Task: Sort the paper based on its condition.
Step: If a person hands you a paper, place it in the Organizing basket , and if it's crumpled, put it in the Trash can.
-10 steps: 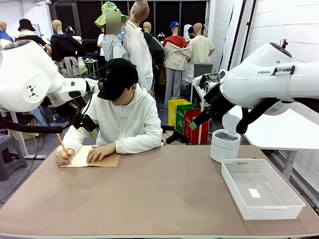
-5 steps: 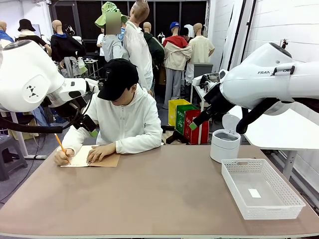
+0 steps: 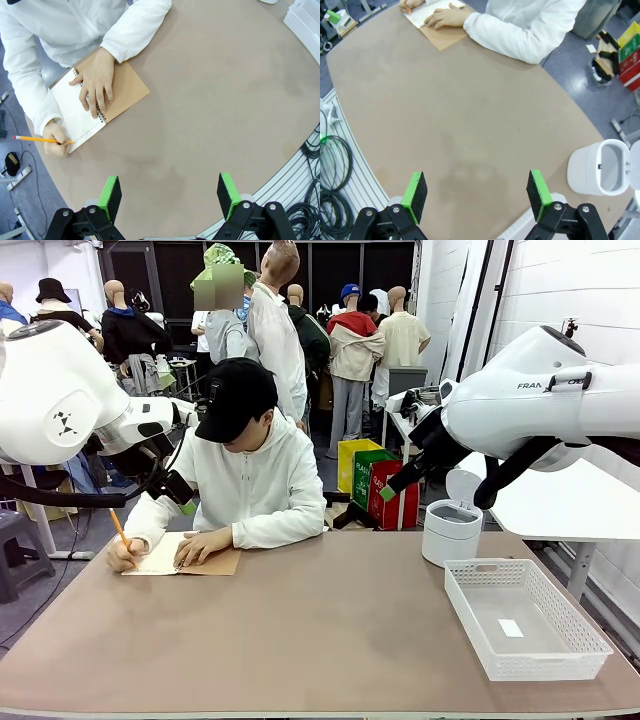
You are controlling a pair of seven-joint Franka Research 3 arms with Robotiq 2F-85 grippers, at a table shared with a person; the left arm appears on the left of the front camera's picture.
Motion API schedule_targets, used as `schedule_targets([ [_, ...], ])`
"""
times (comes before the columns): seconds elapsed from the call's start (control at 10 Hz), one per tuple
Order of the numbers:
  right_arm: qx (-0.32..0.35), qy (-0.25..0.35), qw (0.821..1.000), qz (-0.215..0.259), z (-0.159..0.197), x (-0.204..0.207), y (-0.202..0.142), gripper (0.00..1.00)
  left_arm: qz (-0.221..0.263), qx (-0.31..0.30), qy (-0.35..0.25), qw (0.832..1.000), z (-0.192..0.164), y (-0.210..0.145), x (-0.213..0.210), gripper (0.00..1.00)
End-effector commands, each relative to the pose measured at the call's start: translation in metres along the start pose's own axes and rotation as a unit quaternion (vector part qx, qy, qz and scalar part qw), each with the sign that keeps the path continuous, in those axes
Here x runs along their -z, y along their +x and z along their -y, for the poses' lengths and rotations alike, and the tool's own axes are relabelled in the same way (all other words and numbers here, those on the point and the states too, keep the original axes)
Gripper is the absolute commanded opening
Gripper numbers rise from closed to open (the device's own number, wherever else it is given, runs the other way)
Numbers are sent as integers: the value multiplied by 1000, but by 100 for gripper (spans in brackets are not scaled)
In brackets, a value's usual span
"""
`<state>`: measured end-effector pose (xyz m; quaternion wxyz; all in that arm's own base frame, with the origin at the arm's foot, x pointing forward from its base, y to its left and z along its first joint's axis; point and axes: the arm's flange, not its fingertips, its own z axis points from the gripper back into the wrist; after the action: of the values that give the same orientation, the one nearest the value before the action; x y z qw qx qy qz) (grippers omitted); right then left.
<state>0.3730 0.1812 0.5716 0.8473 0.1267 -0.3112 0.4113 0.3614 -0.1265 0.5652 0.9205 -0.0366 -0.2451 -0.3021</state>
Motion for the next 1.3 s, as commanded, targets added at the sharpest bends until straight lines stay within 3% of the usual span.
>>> schedule_targets([
  [0.0, 1, 3, 1000, -2, 0, 0, 0, 100, 2, 0, 0, 1000, 0, 0, -2, 100],
  [1.2, 1, 3, 1000, -2, 0, 0, 0, 100, 2, 0, 0, 1000, 0, 0, -2, 100],
])
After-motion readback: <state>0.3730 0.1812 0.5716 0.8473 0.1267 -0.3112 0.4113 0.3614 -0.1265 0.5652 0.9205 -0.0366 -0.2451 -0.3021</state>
